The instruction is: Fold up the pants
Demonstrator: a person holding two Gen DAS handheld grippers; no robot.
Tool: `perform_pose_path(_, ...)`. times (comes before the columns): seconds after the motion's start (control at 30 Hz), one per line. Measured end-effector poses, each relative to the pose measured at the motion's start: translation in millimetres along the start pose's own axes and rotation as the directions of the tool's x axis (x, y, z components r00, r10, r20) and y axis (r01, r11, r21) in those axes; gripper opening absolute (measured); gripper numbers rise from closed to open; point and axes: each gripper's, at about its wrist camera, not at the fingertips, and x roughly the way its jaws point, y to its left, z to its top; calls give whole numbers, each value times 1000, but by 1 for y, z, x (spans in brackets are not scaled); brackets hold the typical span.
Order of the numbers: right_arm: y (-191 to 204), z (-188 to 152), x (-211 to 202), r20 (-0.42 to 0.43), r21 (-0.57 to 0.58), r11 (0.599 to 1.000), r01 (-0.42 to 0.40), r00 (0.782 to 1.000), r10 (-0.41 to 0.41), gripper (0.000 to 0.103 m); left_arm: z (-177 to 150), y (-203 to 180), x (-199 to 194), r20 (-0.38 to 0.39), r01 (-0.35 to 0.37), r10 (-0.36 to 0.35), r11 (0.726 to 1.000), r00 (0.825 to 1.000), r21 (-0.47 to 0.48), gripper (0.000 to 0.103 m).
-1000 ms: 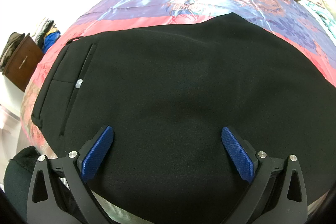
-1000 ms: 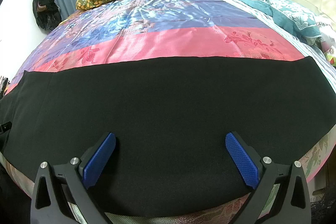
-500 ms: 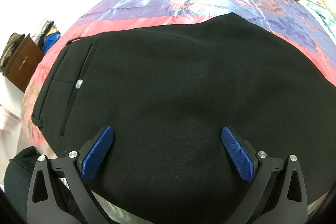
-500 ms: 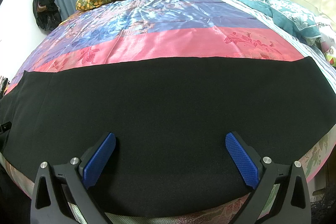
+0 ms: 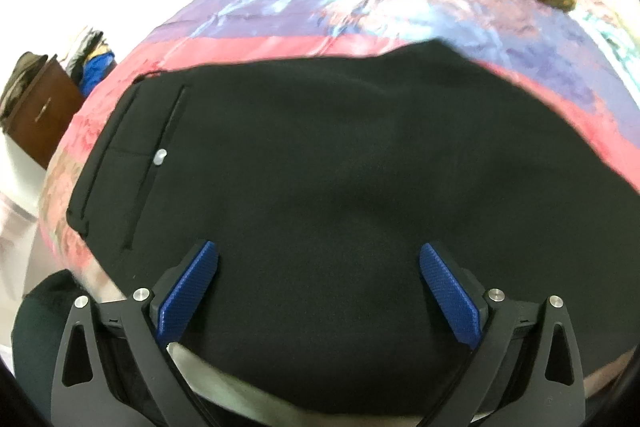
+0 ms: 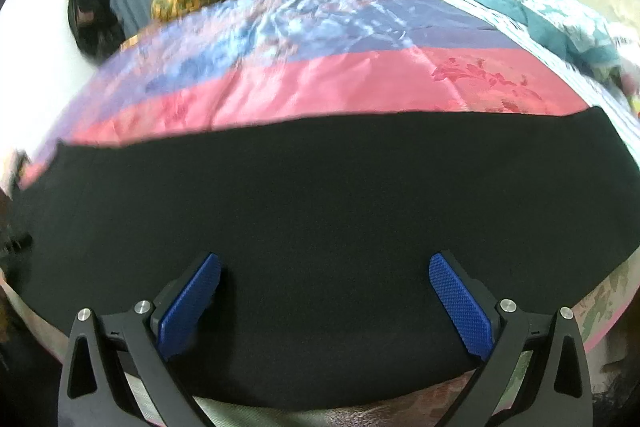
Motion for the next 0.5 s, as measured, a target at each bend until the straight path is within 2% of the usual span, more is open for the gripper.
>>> perform_pose_path(0.1,-29,3,-15,77,159,986,-53,996,41,103,-7,-12,-22,50,32,-35,998,998,53,101)
perform_pose_path(0.2,-62,12,-34,159,283,955,-94,986,50,103,-12,-29,-36,66,72,-80,990,995,117,101)
perform_pose_path(0.27,-90,26,-53,235,335,933,-134,970,55,102,-14,-38,-41,66,96,-106,985,992,145,101)
perform_pose_path(0.33,-125,50,-74,288,345,929,-134,957,31,103,-16,-45,-46,66,115,-127,980,990,162,101)
perform_pose_path(0.4,-174,76,-90,302,351,928,-127,953,17,103,-16,-49,-48,65,136,-149,976,987,170,101)
perform_pose_path(0.5,-248,99,-92,240,375,921,-104,971,11,102,-16,-49,-48,61,151,-162,975,985,161,101)
